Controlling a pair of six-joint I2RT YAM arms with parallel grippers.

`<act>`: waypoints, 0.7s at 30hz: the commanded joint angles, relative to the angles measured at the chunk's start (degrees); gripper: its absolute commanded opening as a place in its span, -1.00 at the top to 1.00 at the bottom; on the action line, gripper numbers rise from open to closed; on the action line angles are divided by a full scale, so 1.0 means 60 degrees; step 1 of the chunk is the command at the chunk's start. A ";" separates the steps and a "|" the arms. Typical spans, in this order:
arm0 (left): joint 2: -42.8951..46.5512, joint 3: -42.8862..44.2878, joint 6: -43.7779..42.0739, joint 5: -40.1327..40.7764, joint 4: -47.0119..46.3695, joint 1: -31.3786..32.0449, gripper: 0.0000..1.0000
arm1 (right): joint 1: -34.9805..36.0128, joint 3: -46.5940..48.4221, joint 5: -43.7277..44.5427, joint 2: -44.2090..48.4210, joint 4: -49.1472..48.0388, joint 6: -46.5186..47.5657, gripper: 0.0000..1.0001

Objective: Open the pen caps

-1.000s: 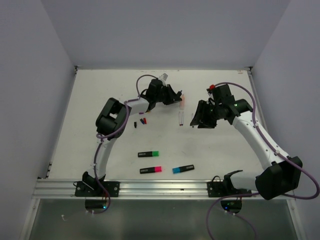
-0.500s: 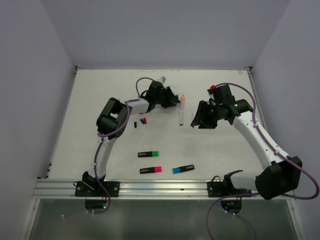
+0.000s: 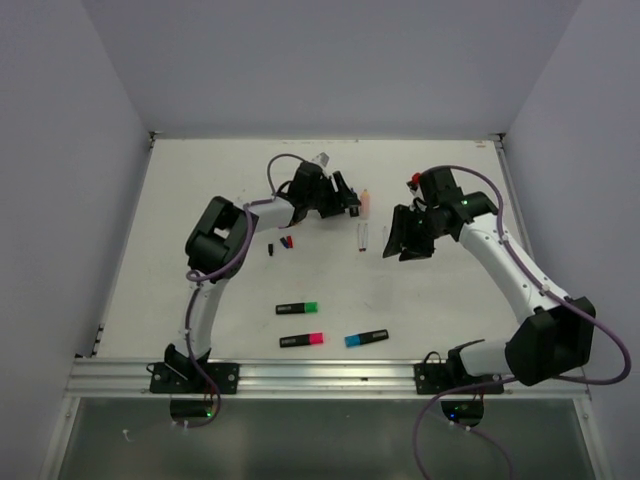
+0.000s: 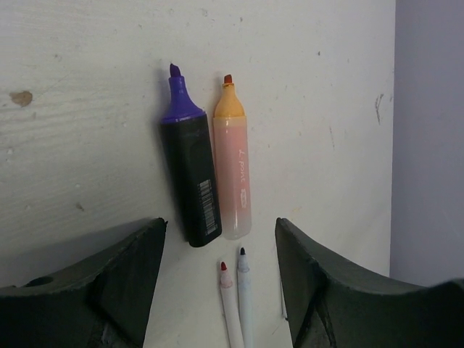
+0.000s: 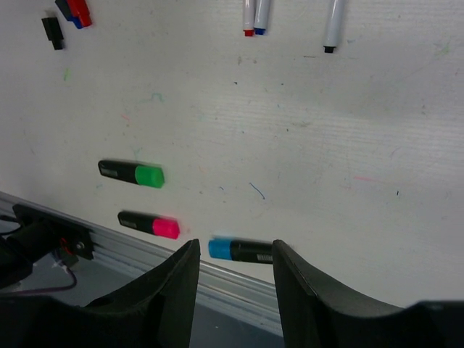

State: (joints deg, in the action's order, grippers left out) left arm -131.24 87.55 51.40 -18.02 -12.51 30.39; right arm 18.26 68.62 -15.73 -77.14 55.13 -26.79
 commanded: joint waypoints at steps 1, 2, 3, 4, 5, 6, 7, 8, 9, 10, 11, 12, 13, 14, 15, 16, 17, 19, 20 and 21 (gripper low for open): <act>0.0778 -0.0469 -0.0641 0.0674 0.1074 -0.0085 -0.34 | -0.0012 0.0575 0.0087 -0.0179 0.0522 0.0830 0.02; 0.0925 -0.0557 -0.0757 0.0747 0.1162 -0.0114 -0.35 | 0.0018 0.0604 0.0058 -0.0339 0.0639 0.1020 0.02; 0.1260 -0.0718 -0.0831 0.0835 0.1337 -0.0143 -0.35 | 0.0134 0.0633 0.0014 -0.0442 0.0713 0.1138 0.02; 0.1437 -0.0806 -0.0875 0.0865 0.1425 -0.0158 -0.35 | 0.0208 0.0648 -0.0044 -0.0545 0.0815 0.1328 0.02; 0.1627 -0.0880 -0.1021 0.0923 0.1513 -0.0187 -0.35 | 0.0295 0.0677 -0.0103 -0.0676 0.0961 0.1431 0.01; 0.2050 -0.1011 -0.1095 0.1010 0.1732 -0.0216 -0.36 | 0.0514 0.0663 -0.0191 -0.0881 0.0991 0.1461 0.00; 0.2300 -0.1085 -0.1153 0.1055 0.1835 -0.0217 -0.36 | 0.0661 0.0634 -0.0307 -0.0999 0.0992 0.1505 0.00; 0.2535 -0.1143 -0.1299 0.1099 0.1967 -0.0231 -0.35 | 0.0865 0.0605 -0.0265 -0.1116 0.1064 0.1534 -0.01; 0.3016 -0.1202 -0.1373 0.1157 0.2432 -0.0246 -0.36 | 0.1361 0.0590 -0.0207 -0.1306 0.1065 0.1520 -0.01; 0.3267 -0.1217 -0.1475 0.1187 0.2640 -0.0246 -0.36 | 0.1612 0.0532 -0.0148 -0.1366 0.1065 0.1447 -0.01; 0.3777 -0.1261 -0.1665 0.1332 0.2874 -0.0246 -0.36 | 0.1861 0.0401 -0.0119 -0.1395 0.0949 0.1389 -0.01; 0.4058 -0.1305 -0.1754 0.1435 0.3355 -0.0246 -0.36 | 0.2212 0.0327 -0.0118 -0.1425 0.0890 0.1345 -0.01; 0.4365 -0.1363 -0.1842 0.1538 0.3621 -0.0232 -0.36 | 0.2331 0.0239 -0.0133 -0.1396 0.0802 0.1199 -0.01; 0.4658 -0.1523 -0.2074 0.1626 0.3899 -0.0246 -0.36 | 0.2390 0.0093 -0.0191 -0.1381 0.0642 0.1183 -0.01; 0.5227 -0.1626 -0.2178 0.1946 0.4540 -0.0246 -0.36 | 0.2449 0.0048 -0.0220 -0.1352 0.0597 0.1183 -0.01; 0.5523 -0.1758 -0.2426 0.2065 0.4880 -0.0232 -0.36 | 0.2450 0.0019 -0.0264 -0.1294 0.0538 0.1154 -0.01; 0.5816 -0.2194 -0.2530 0.2124 0.5115 -0.0246 -0.36 | 0.2450 -0.0025 -0.0279 -0.1235 0.0480 0.1154 -0.01; 0.6753 -0.2854 -0.2735 0.2125 0.5629 -0.0232 -0.37 | 0.2450 -0.0055 -0.0338 -0.1118 0.0435 0.1125 -0.02; 0.7061 -0.3597 -0.2925 0.2038 0.5761 -0.0217 -0.37 | 0.2450 -0.0156 -0.0367 -0.1074 0.0391 0.1081 -0.02; 0.7658 -0.4025 -0.2999 0.1776 0.5878 -0.0202 -0.36 | 0.2450 -0.0215 -0.0440 -0.1015 0.0362 0.1037 -0.02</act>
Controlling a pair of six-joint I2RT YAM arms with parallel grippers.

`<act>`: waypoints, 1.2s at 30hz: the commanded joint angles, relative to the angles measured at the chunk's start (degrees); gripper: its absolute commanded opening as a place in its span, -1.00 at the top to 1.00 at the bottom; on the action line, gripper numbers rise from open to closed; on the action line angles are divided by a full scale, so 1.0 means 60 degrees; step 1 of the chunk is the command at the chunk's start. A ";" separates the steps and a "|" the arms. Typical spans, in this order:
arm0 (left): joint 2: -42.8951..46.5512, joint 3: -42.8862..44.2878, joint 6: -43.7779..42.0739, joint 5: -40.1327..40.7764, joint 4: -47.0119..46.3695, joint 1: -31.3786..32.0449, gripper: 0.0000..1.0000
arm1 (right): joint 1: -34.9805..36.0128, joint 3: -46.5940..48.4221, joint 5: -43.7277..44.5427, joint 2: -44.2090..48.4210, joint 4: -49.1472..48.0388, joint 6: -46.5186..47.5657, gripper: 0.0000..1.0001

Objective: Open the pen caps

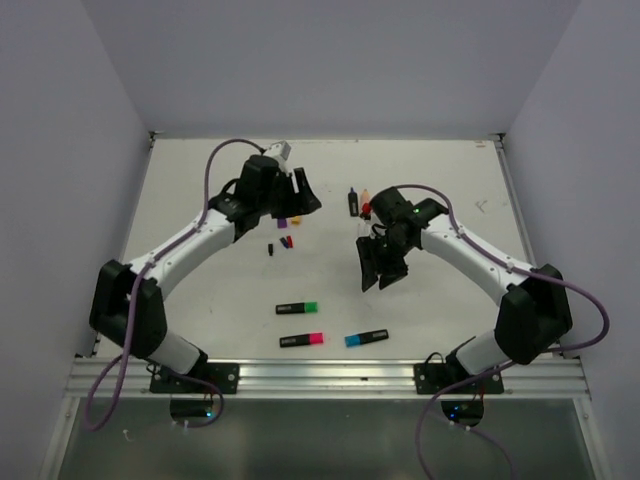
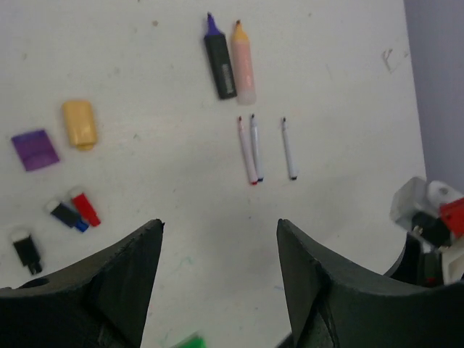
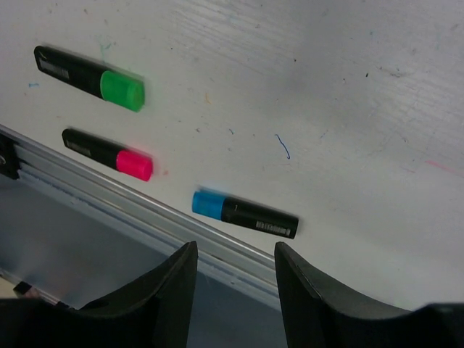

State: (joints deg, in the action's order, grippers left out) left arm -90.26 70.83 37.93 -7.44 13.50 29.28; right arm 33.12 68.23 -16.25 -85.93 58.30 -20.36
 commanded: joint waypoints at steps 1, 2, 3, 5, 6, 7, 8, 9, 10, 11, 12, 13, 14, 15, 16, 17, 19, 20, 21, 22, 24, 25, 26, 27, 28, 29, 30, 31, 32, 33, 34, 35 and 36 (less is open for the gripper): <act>0.1124 -0.1649 -0.0857 -0.0106 0.1544 -0.0002 -0.35 | -0.0028 -0.0208 -0.0339 0.0537 -0.0195 -0.0107 -0.02; 0.1388 -0.2422 -0.0989 -0.0151 0.1574 0.0056 -0.34 | -0.0028 -0.0281 -0.0382 0.0697 -0.0268 -0.0180 -0.02; 0.1884 -0.2792 -0.1063 -0.0166 0.1675 0.0115 -0.33 | -0.0028 -0.0311 -0.0411 0.0786 -0.0298 -0.0195 -0.02; 0.2282 -0.3640 -0.1253 -0.0297 0.1676 0.0217 -0.23 | -0.0028 -0.0253 -0.0485 0.0976 -0.0342 -0.0254 -0.02; 0.2545 -0.3790 -0.1297 -0.0356 0.1836 0.0233 -0.21 | -0.0028 -0.0224 -0.0499 0.1006 -0.0342 -0.0269 -0.03; 0.2649 -0.3922 -0.1312 -0.0255 0.1953 0.0233 -0.21 | -0.0028 -0.0180 -0.0500 0.1035 -0.0342 -0.0298 -0.03; 0.2795 -0.4141 -0.1414 -0.0254 0.2013 0.0305 -0.22 | -0.0028 -0.0078 -0.0529 0.1050 -0.0342 -0.0298 -0.03; 0.2840 -0.4230 -0.1473 -0.0312 0.2042 0.0335 -0.25 | -0.0028 -0.0048 -0.0529 0.1079 -0.0357 -0.0313 -0.03; 0.2812 -0.4275 -0.1502 -0.0283 0.2159 0.0350 -0.28 | -0.0028 0.0025 -0.0558 0.1094 -0.0357 -0.0342 -0.03; 0.2768 -0.4377 -0.1532 -0.0211 0.2363 0.0364 -0.32 | -0.0028 0.0040 -0.0573 0.1094 -0.0386 -0.0357 -0.03; 0.2782 -0.4450 -0.1561 -0.0224 0.2408 0.0394 -0.34 | -0.0042 0.0069 -0.0573 0.1094 -0.0401 -0.0371 -0.03; 0.2797 -0.4524 -0.1561 -0.0210 0.2481 0.0466 -0.34 | -0.0042 0.0098 -0.0587 0.1094 -0.0401 -0.0415 -0.03; 0.2884 -0.4582 -0.1503 0.0080 0.2729 0.0496 -0.35 | -0.0028 0.0099 -0.0573 0.1109 -0.0401 -0.0401 -0.03; 0.2986 -0.4597 -0.1459 0.0141 0.2760 0.0569 -0.35 | -0.0028 0.0084 -0.0573 0.1123 -0.0401 -0.0415 -0.03; 0.3103 -0.4641 -0.1357 0.0127 0.2731 0.0758 -0.36 | -0.0028 0.0084 -0.0558 0.1124 -0.0401 -0.0415 -0.03; 0.3322 -0.4743 -0.1240 -0.0047 0.2659 0.0818 -0.36 | -0.0028 0.0070 -0.0544 0.1153 -0.0401 -0.0444 -0.03; 0.3514 -0.4933 -0.0759 -0.0384 0.2498 0.0862 -0.33 | -0.0028 0.0011 -0.0529 0.1211 -0.0415 -0.0444 -0.03; 0.3660 -0.5166 -0.0538 -0.0719 0.2381 0.0863 -0.26 | -0.0028 -0.0004 -0.0500 0.1211 -0.0415 -0.0445 -0.03; 0.3705 -0.5299 -0.0347 -0.0911 0.2278 0.0892 -0.17 | -0.0028 -0.0033 -0.0514 0.1211 -0.0430 -0.0459 -0.03; 0.3763 -0.5431 -0.0041 -0.1029 0.2204 0.1022 -0.06 | -0.0028 -0.0048 -0.0514 0.1240 -0.0430 -0.0474 -0.03; 0.3924 -0.5607 0.0152 -0.1089 0.2189 0.1228 0.25 | -0.0028 -0.0077 -0.0500 0.1255 -0.0415 -0.0488 -0.03; 0.4012 -0.5637 0.0298 -0.1031 0.2189 0.1548 0.31 | -0.0028 -0.0092 -0.0471 0.1270 -0.0415 -0.0474 -0.03; 0.4143 -0.5652 0.0371 -0.1001 0.2189 0.1711 0.47 | -0.0028 -0.0121 -0.0441 0.1285 -0.0415 -0.0488 -0.03; 0.4159 -0.5681 0.0445 -0.1044 0.2146 0.1843 0.59 | -0.0028 -0.0150 -0.0441 0.1328 -0.0401 -0.0460 -0.03; 0.4159 -0.5696 0.0561 -0.1117 0.2044 0.2105 0.68 | -0.0028 -0.0194 -0.0441 0.1329 -0.0386 -0.0459 -0.03; 0.4058 -0.5711 0.0621 -0.1191 0.1811 0.2224 0.83 | -0.0028 -0.0223 -0.0412 0.1343 -0.0386 -0.0459 -0.03; 0.3955 -0.5725 0.0708 -0.1206 0.1678 0.2544 0.89 | -0.0028 -0.0238 -0.0412 0.1343 -0.0386 -0.0459 -0.03; 0.3592 -0.5682 0.0724 -0.1191 0.1575 0.2692 0.95 | -0.0028 -0.0238 -0.0426 0.1358 -0.0415 -0.0445 -0.03; 0.3356 -0.5609 0.0753 -0.1090 0.1530 0.2810 0.98 | -0.0028 -0.0238 -0.0412 0.1343 -0.0415 -0.0445 -0.03; 0.3107 -0.5521 0.0753 -0.1045 0.1515 0.3028 1.00 | -0.0028 -0.0238 -0.0412 0.1329 -0.0415 -0.0430 -0.03; 0.2873 -0.5245 0.0768 -0.0929 0.1530 0.3132 1.00 | -0.0028 -0.0180 -0.0397 0.1329 -0.0386 -0.0415 -0.03; 0.2450 -0.5112 0.0782 -0.0725 0.1573 0.3220 1.00 | -0.0028 -0.0165 -0.0397 0.1329 -0.0386 -0.0401 -0.03; 0.2257 -0.4965 0.0797 -0.0621 0.1588 0.3308 1.00 | -0.0028 -0.0136 -0.0383 0.1329 -0.0372 -0.0386 -0.03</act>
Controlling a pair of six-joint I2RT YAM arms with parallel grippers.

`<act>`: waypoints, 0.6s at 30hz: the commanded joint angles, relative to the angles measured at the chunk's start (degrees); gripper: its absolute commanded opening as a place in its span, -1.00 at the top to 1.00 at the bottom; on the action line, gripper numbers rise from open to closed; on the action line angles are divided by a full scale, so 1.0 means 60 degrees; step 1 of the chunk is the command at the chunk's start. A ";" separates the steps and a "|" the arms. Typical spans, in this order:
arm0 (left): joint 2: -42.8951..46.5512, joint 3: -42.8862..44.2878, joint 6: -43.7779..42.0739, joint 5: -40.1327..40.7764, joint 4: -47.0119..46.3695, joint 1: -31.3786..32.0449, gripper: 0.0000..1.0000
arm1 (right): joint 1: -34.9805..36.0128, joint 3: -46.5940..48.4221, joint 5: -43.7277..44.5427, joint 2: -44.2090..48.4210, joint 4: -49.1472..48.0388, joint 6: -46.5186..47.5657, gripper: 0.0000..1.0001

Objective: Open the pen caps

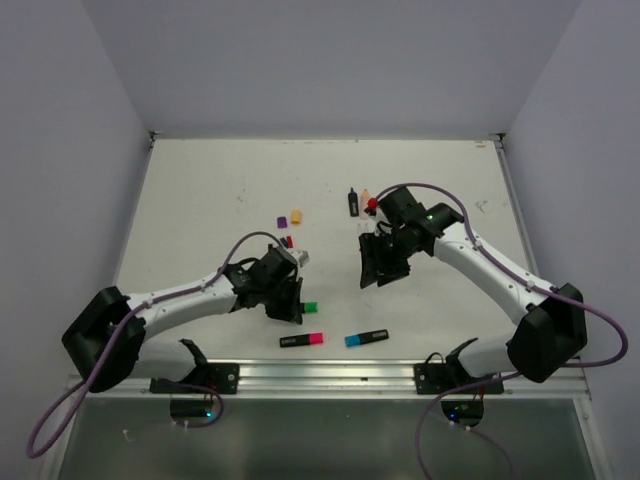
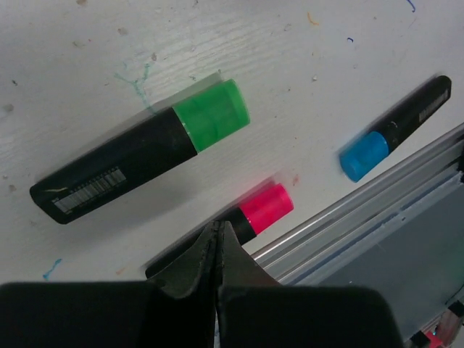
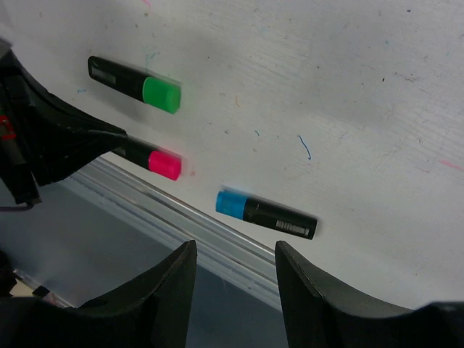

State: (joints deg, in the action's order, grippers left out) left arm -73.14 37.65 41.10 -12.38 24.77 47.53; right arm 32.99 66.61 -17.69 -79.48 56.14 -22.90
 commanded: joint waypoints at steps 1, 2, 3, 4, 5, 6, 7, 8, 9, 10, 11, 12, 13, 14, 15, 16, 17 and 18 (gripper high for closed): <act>-0.0786 0.0813 0.0341 0.0276 -0.0262 0.0354 1.00 | -0.0006 0.0192 -0.0127 0.0254 0.0004 0.0051 -0.03; -0.1194 0.0960 0.0415 0.0436 -0.0030 0.0370 1.00 | -0.0006 0.0192 -0.0084 0.0268 0.0018 0.0066 -0.03; -0.1401 0.1121 0.0459 0.0496 0.0088 0.0370 1.00 | -0.0006 0.0192 -0.0040 0.0312 0.0033 0.0080 -0.03; -0.1737 0.1239 0.0445 0.0525 0.0148 0.0399 1.00 | -0.0006 0.0192 -0.0025 0.0327 0.0062 0.0095 -0.03; -0.1856 0.1428 0.0430 0.0613 0.0119 0.0413 1.00 | -0.0006 0.0192 0.0019 0.0327 0.0077 0.0110 -0.03; -0.1988 0.1532 0.0386 0.0657 0.0133 0.0457 1.00 | -0.0006 0.0178 0.0019 0.0371 0.0077 0.0124 -0.03; -0.2294 0.1663 0.0313 0.0686 0.0206 0.0458 1.00 | -0.0006 0.0149 0.0019 0.0371 0.0063 0.0124 -0.03; -0.2485 0.1969 0.0240 0.0759 0.0279 0.0458 1.00 | -0.0006 0.0119 0.0048 0.0371 0.0062 0.0124 -0.03; -0.2661 0.2161 0.0124 0.0789 0.0338 0.0458 1.00 | -0.0006 0.0105 0.0034 0.0371 0.0077 0.0153 -0.03; -0.2996 0.2293 0.0064 0.0789 0.0440 0.0458 1.00 | -0.0006 0.0090 0.0048 0.0371 0.0092 0.0168 -0.03; -0.3159 0.2541 0.0035 0.0789 0.0485 0.0458 1.00 | -0.0006 0.0090 0.0063 0.0386 0.0092 0.0168 -0.03; -0.3306 0.2616 -0.0053 0.0804 0.0485 0.0458 1.00 | -0.0006 0.0104 0.0092 0.0400 0.0092 0.0183 -0.03; -0.3568 0.2704 -0.0068 0.0804 0.0500 0.0458 1.00 | -0.0006 0.0076 0.0092 0.0415 0.0106 0.0183 -0.03; -0.3702 0.2792 -0.0112 0.0862 0.0529 0.0458 1.00 | -0.0006 0.0075 0.0092 0.0401 0.0106 0.0198 -0.03; -0.3833 0.3025 -0.0214 0.0964 0.0616 0.0443 1.00 | -0.0006 0.0075 0.0107 0.0415 0.0121 0.0198 -0.03; -0.4067 0.3143 -0.0258 0.1067 0.0791 0.0443 1.00 | -0.0020 0.0061 0.0122 0.0430 0.0135 0.0227 -0.03; -0.4156 0.3231 -0.0288 0.1285 0.0865 0.0443 1.00 | -0.0020 0.0061 0.0136 0.0430 0.0136 0.0241 -0.03; -0.4215 0.3406 -0.0331 0.1389 0.0938 0.0414 1.00 | -0.0020 0.0046 0.0165 0.0444 0.0150 0.0271 -0.03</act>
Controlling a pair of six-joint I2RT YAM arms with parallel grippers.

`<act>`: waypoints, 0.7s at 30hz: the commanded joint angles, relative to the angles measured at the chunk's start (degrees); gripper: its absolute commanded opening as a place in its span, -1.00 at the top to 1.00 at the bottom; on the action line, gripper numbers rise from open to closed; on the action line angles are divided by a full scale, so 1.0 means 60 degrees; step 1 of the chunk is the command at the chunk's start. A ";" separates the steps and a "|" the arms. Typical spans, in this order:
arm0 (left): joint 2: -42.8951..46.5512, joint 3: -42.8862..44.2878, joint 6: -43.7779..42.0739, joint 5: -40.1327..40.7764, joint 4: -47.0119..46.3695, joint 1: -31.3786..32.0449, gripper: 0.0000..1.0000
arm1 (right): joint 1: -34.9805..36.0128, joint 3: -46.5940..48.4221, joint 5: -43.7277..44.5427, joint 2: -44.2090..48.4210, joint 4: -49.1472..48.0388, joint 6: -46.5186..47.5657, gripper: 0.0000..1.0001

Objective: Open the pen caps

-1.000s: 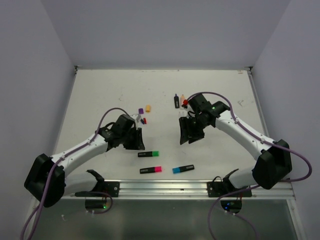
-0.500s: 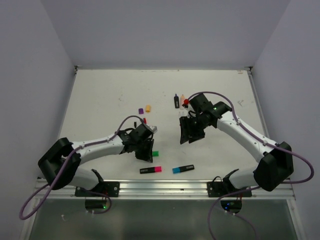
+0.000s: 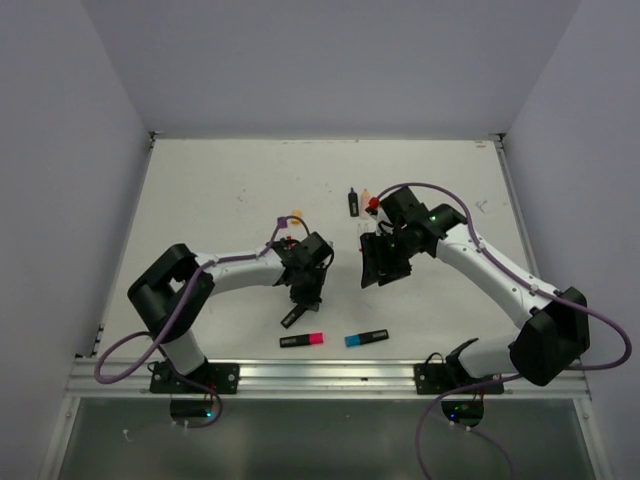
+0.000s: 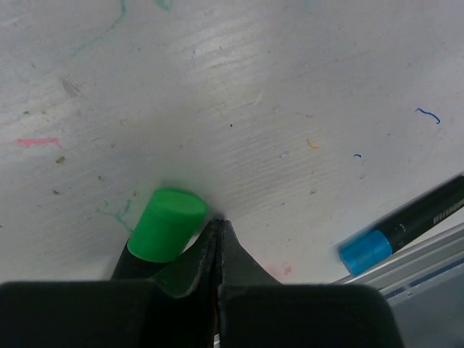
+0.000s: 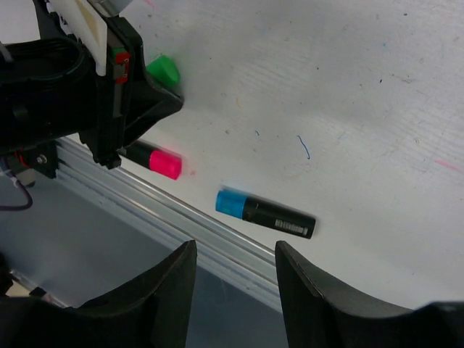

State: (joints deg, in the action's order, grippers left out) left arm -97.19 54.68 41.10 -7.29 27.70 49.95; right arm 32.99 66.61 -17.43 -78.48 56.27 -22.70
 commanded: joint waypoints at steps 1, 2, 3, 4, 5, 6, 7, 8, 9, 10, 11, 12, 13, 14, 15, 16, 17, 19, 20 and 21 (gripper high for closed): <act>-0.0324 0.0643 -0.0361 0.0715 0.0596 -0.0005 1.00 | -0.0020 0.0031 0.0136 0.0291 0.0143 0.0267 -0.03; -0.0384 0.0687 -0.0390 0.0789 0.0641 -0.0049 1.00 | -0.0020 0.0002 0.0137 0.0306 0.0143 0.0267 -0.03; -0.0413 0.0760 -0.0390 0.0906 0.0743 -0.0180 1.00 | -0.0020 -0.0027 0.0151 0.0306 0.0143 0.0282 -0.03; -0.0385 0.0761 -0.0390 0.1009 0.0875 -0.0254 1.00 | -0.0020 -0.0042 0.0122 0.0306 0.0158 0.0282 -0.03; -0.0326 0.0746 -0.0448 0.1039 0.0876 -0.0486 1.00 | -0.0035 -0.0056 0.0122 0.0321 0.0158 0.0297 -0.03; -0.0108 0.0760 -0.0521 0.1054 0.0774 -0.0576 1.00 | -0.0020 -0.0057 0.0136 0.0350 0.0172 0.0311 -0.03; 0.0039 0.0790 -0.0609 0.1068 0.0672 -0.0635 1.00 | -0.0020 -0.0057 0.0151 0.0350 0.0172 0.0311 -0.03; 0.0186 0.0848 -0.0697 0.1112 0.0627 -0.0664 1.00 | -0.0020 -0.0057 0.0151 0.0379 0.0172 0.0340 -0.03; 0.0448 0.0906 -0.0828 0.1156 0.0583 -0.0665 1.00 | -0.0020 -0.0071 0.0166 0.0350 0.0158 0.0341 -0.03; 0.0596 0.1067 -0.0873 0.1171 0.0539 -0.0665 1.00 | -0.0020 -0.0071 0.0137 0.0365 0.0158 0.0341 -0.03; 0.0728 0.1126 -0.0946 0.1185 0.0524 -0.0665 1.00 | -0.0020 -0.0057 0.0122 0.0336 0.0143 0.0341 -0.03; 0.0918 0.1228 -0.0976 0.1171 0.0568 -0.0665 1.00 | -0.0020 -0.0071 0.0093 0.0321 0.0100 0.0341 -0.03; 0.1006 0.1302 -0.1005 0.1171 0.0612 -0.0665 1.00 | -0.0020 -0.0071 0.0078 0.0306 0.0099 0.0355 -0.03; 0.1123 0.1390 -0.1006 0.1171 0.0641 -0.0665 0.99 | -0.0020 -0.0057 0.0034 0.0292 0.0085 0.0355 -0.03; 0.1328 0.1419 -0.0977 0.1417 0.0758 -0.0665 0.89 | -0.0020 -0.0057 0.0020 0.0277 0.0055 0.0341 -0.03; 0.1431 0.1434 -0.0933 0.1449 0.0846 -0.0665 0.83 | -0.0020 -0.0057 0.0005 0.0277 0.0041 0.0326 -0.03; 0.1534 0.1391 -0.0860 0.1464 0.0905 -0.0665 0.73 | -0.0020 -0.0042 0.0005 0.0291 0.0040 0.0341 -0.03; 0.1812 0.1303 -0.0670 0.1624 0.1285 -0.0665 0.32 | -0.0020 -0.0071 -0.0010 0.0277 -0.0003 0.0341 -0.03; 0.1915 0.1201 -0.0393 0.1698 0.1460 -0.0665 0.26 | -0.0035 -0.0086 -0.0039 0.0277 -0.0018 0.0341 -0.03; 0.2061 0.1113 -0.0187 0.1930 0.1940 -0.0665 0.24 | -0.0020 -0.0100 -0.0039 0.0277 -0.0018 0.0341 -0.03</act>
State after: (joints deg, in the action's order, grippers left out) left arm -87.35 61.34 37.36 0.73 32.99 45.87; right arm 32.99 66.24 -17.19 -78.24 56.34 -21.76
